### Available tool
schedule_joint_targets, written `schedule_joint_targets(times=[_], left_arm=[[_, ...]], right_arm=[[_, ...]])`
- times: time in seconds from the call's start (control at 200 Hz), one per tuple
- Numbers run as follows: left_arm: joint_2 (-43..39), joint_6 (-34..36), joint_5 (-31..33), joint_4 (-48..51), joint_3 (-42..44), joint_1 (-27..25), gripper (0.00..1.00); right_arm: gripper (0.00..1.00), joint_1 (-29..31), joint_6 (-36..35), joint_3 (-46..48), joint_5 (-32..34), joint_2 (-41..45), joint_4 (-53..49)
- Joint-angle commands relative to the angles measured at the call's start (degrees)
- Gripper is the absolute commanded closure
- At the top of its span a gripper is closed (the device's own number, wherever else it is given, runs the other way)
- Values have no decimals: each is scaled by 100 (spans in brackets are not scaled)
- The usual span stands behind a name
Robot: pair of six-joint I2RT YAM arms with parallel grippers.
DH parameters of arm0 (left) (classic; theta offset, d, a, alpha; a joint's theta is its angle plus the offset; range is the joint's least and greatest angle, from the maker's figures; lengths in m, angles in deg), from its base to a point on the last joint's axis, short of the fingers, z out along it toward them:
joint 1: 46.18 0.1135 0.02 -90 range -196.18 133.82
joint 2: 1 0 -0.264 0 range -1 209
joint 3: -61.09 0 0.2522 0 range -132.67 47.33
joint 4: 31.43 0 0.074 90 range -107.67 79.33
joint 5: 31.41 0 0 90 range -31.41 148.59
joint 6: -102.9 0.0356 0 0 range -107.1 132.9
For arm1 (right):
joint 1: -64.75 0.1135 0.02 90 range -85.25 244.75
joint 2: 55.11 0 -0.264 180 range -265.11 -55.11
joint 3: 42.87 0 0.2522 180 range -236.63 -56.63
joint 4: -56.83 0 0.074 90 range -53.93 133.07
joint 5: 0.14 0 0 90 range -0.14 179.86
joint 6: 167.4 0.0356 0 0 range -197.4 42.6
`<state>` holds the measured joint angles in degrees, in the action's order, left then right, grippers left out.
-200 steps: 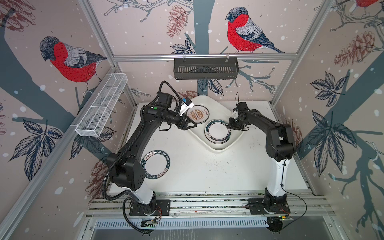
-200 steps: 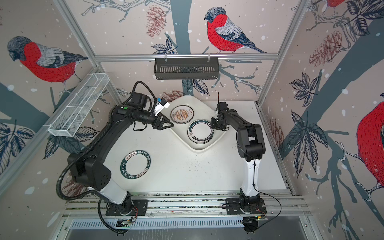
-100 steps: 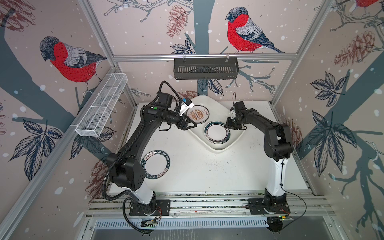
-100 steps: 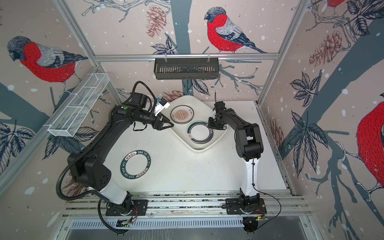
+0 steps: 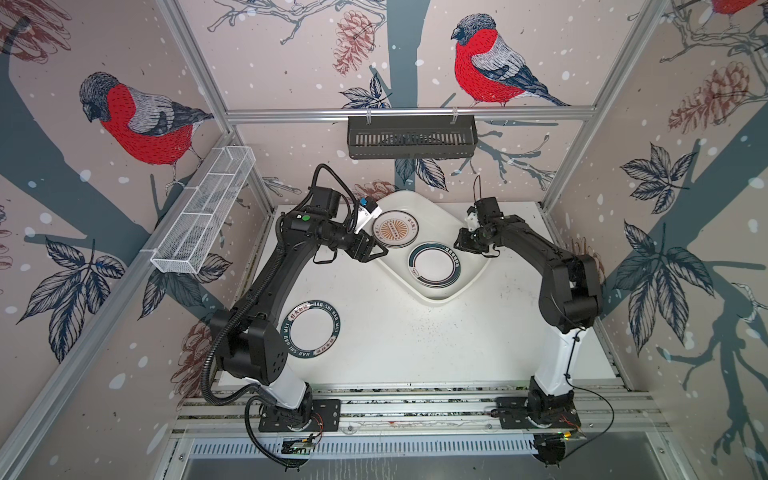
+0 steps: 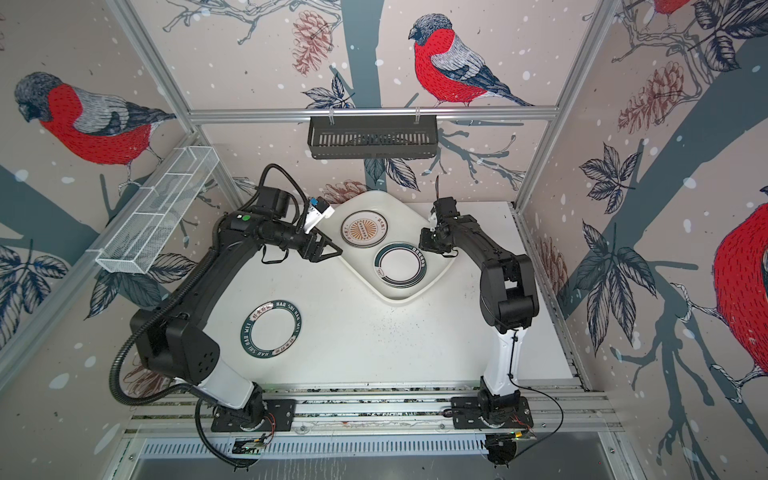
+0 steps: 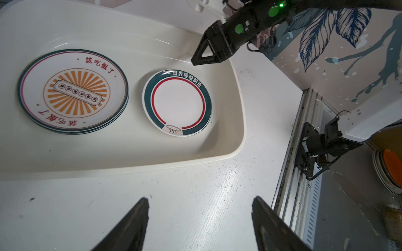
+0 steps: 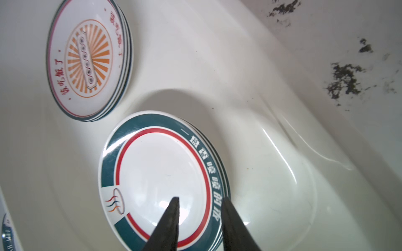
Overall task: Place the plates into the plastic bin on the countertop
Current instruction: 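Open the right gripper to release the plate onto the stack, then withdraw the right gripper while the left gripper moves over the HAO SHI HAO WEI plate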
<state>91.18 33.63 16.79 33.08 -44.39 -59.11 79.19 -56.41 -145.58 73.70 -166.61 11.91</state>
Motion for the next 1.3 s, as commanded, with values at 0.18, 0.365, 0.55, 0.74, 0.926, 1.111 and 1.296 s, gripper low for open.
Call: schedule_joint_targets(times=[0.18,0.365,0.55,0.74,0.926,1.111,1.296], left_arm=[[-35,1054,372,997,515,741,24],[-89,1164,1464,472,1471,824,25],[-306,1884,1889,416,2080,1127,24],[-724,2332,2669,393,2468,1539,25],[-1386,3149,3433,-19,3416,2311,25],[-1926,4216,3682,246,4039,2646,26],[-2209,4571,3965,296,4271,2833,26]], right_arm=[[65,249,326,1604,23,1752,1460],[65,473,484,2862,-170,2598,2681],[65,812,535,3227,-2,2906,2757],[63,982,734,3466,173,3329,2837],[62,991,836,3531,252,3588,2763],[60,991,887,3446,287,3720,2587],[60,982,968,3308,297,3772,2375]])
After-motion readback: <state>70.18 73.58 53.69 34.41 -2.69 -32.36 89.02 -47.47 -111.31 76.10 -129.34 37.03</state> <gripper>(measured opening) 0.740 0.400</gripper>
